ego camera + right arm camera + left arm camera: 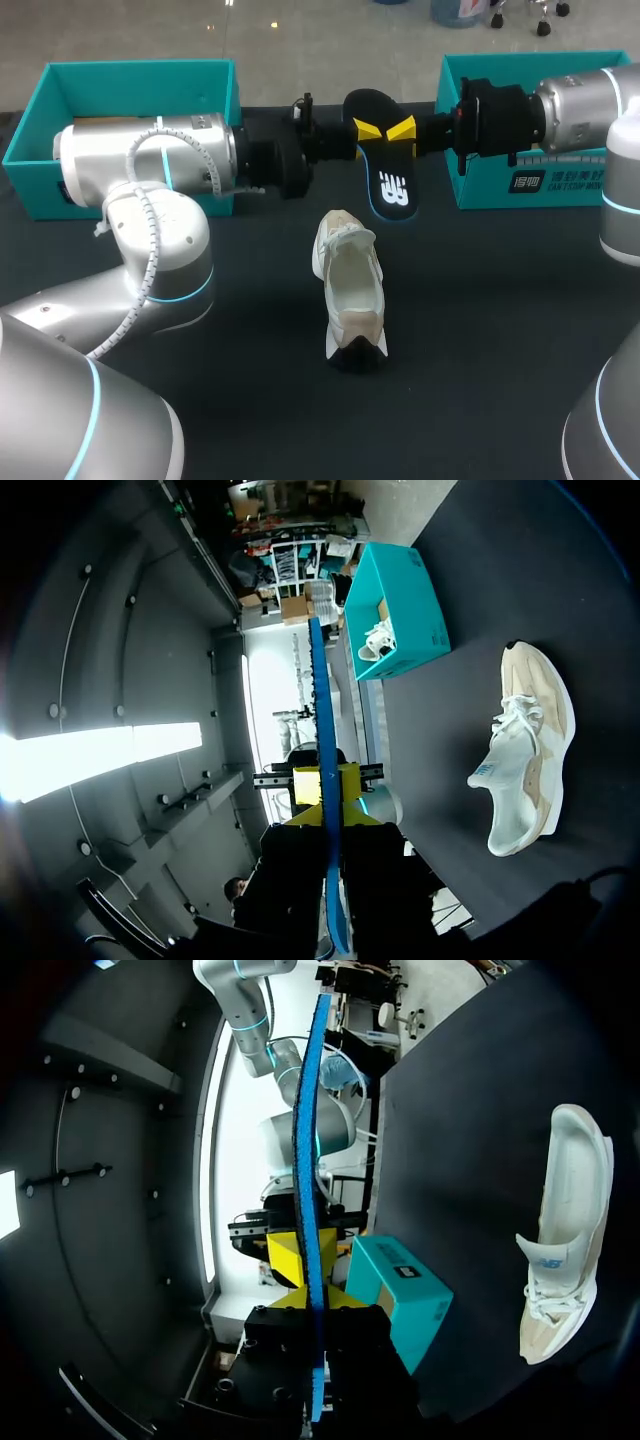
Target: Take the shoe out of the shoebox, open the shoe tongue, remove and reinsert the insole, then place the shoe into the shoebox
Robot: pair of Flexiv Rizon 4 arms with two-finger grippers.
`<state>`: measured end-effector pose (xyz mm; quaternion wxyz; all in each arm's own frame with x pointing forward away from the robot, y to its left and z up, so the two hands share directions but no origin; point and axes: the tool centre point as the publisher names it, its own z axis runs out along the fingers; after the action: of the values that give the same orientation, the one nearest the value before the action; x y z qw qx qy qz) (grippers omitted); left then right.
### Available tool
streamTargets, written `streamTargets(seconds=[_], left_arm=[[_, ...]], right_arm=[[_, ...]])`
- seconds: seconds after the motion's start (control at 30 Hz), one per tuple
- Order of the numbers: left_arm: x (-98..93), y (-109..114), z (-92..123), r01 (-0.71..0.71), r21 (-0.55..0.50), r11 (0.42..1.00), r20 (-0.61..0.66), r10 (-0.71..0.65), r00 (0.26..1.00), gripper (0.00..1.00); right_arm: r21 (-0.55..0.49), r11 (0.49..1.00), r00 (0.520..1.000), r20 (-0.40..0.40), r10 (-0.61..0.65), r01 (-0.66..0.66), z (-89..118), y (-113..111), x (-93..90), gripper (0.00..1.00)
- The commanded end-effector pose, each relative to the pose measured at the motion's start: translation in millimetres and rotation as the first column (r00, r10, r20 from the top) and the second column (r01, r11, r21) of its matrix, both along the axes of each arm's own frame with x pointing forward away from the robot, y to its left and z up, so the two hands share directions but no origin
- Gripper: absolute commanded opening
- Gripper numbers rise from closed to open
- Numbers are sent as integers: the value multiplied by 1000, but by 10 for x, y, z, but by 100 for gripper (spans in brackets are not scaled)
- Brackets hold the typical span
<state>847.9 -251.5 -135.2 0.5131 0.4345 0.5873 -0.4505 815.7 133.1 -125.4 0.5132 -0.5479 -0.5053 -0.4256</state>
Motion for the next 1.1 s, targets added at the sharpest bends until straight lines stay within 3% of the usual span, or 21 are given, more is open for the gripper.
streamTargets(seconds=[0.03, 0.17, 0.23, 0.33, 0.43, 0.5, 0.8, 1.1], left_arm=[[9, -35, -22, -2, -9, 1000, -13, 2, 1000, 0], [11, -1, -44, 1, -12, 1000, -25, -1, 1000, 0], [14, 21, -61, 1, -13, 1000, -36, -1, 999, 0], [17, 47, -81, 3, -14, 1000, -45, -3, 999, 0], [19, 62, -86, 11, -22, 1000, -59, -12, 998, 0], [19, 66, -88, 20, -28, 999, -66, -22, 998, 0], [13, 71, -73, 50, -46, 998, -90, -54, 994, 0], [13, 71, -73, 50, -46, 998, -90, -54, 994, 0]], right_arm=[[1, 1000, 1000, -1, -1, 1, -3, 10, 0, 0], [2, 1000, 1000, -1, -10, 10, -10, -16, -3, 0], [-1, 1000, 1000, -2, -18, 18, -19, -50, -1, 38], [-6, 999, 999, 2, -37, 37, -22, -115, 0, 49], [-17, 998, 999, 6, -52, 52, -31, -192, 0, 84], [-30, 998, 998, 20, -58, 59, -40, -240, -3, 100], [-99, 992, 997, 10, -74, 74, -102, -453, -37, 100], [-99, 992, 997, 10, -74, 74, -102, -453, -37, 100]])
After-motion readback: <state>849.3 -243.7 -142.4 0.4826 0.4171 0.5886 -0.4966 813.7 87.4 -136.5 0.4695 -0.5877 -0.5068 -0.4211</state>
